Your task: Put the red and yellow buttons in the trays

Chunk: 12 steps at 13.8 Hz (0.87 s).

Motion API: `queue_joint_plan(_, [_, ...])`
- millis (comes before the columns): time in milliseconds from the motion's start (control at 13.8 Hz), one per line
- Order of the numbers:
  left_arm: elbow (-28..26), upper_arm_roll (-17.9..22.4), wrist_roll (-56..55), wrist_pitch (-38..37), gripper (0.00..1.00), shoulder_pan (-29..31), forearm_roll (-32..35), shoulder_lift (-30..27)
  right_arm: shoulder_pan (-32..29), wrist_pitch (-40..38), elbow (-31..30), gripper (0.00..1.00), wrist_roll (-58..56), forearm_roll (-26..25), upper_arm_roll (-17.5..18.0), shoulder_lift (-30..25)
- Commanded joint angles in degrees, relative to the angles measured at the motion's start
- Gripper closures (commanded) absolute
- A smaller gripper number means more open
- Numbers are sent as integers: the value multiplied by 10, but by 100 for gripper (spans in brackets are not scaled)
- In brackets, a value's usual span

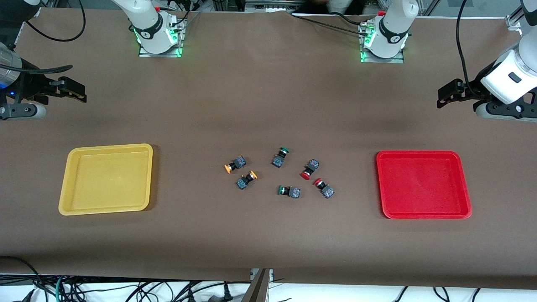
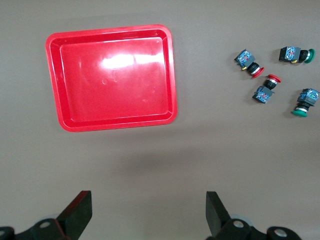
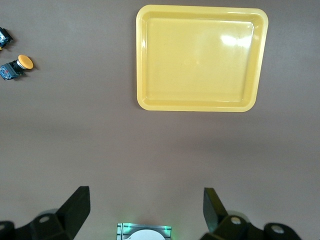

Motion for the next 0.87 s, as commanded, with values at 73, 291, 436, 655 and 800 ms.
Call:
queue_joint_plan(73, [5, 4, -4, -2, 0, -4, -15, -3, -8, -3, 11, 0, -7, 11, 3, 3])
queue_joint_plan(291, [5, 4, -4, -2, 0, -4, -15, -2, -8, -3, 11, 0, -6, 11, 3, 3])
queue_joint_plan(436, [5, 4, -4, -2, 0, -4, -15, -3, -8, -3, 11, 0, -6, 11, 3, 3])
queue_joint_plan(655, [5, 4, -4, -1, 0, -4, -15, -2, -9, -2, 11, 0, -6, 11, 3, 6])
queue_joint_plan(800, [1, 4, -4, 0, 0, -4, -16, -1, -9, -2, 11, 0, -6, 11, 3, 11])
